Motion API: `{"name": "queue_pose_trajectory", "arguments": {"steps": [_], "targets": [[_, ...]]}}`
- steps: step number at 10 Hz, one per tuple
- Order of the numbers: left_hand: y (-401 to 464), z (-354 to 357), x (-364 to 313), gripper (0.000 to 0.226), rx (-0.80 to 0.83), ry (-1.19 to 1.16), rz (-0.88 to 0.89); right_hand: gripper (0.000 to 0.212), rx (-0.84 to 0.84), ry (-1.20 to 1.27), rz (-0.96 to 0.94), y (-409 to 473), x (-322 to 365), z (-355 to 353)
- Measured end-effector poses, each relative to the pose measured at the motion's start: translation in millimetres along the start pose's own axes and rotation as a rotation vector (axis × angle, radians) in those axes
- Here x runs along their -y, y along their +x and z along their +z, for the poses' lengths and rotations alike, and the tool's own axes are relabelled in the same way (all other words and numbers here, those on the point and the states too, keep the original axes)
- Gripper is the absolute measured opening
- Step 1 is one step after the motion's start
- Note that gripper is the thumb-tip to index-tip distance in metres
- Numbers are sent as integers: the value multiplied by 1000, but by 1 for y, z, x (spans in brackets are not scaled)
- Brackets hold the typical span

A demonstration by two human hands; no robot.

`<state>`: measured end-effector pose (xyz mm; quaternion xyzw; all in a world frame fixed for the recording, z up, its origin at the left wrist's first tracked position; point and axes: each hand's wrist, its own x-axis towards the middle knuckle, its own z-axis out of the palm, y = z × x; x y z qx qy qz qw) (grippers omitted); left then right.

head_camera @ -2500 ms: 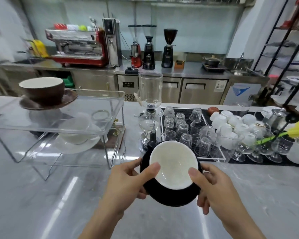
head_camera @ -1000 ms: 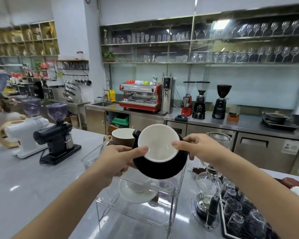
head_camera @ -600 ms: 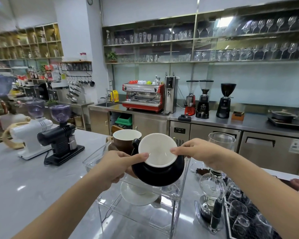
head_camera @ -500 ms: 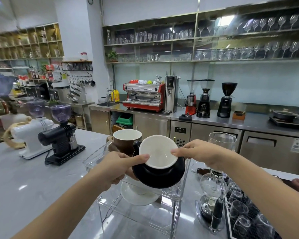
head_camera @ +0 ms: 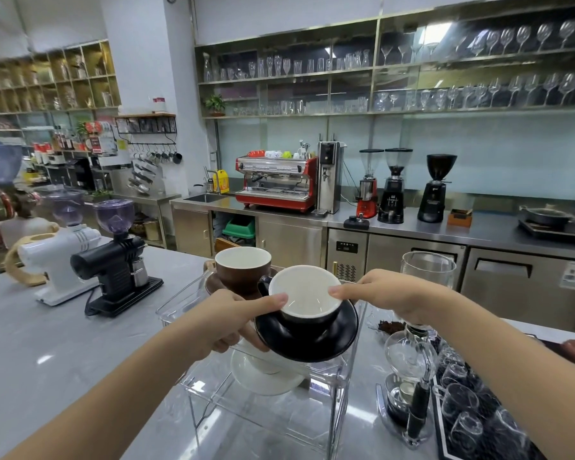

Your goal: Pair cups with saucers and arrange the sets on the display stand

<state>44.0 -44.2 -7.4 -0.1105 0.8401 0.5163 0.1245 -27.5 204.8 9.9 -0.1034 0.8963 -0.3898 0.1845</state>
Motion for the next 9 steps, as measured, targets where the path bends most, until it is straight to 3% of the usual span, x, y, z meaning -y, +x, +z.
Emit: {"name": "queue_pose_trajectory", "arguments": {"steps": [5, 8, 9], "targets": [[14, -2, -4, 65, 5, 91, -5, 76, 25, -60, 41, 17, -7, 3], [22, -1, 2, 72, -196, 255, 135, 84, -91, -118, -22, 14, -10, 6], [18, 1, 1, 64, -383, 381, 283, 99, -209, -157, -91, 10, -7, 12]]}}
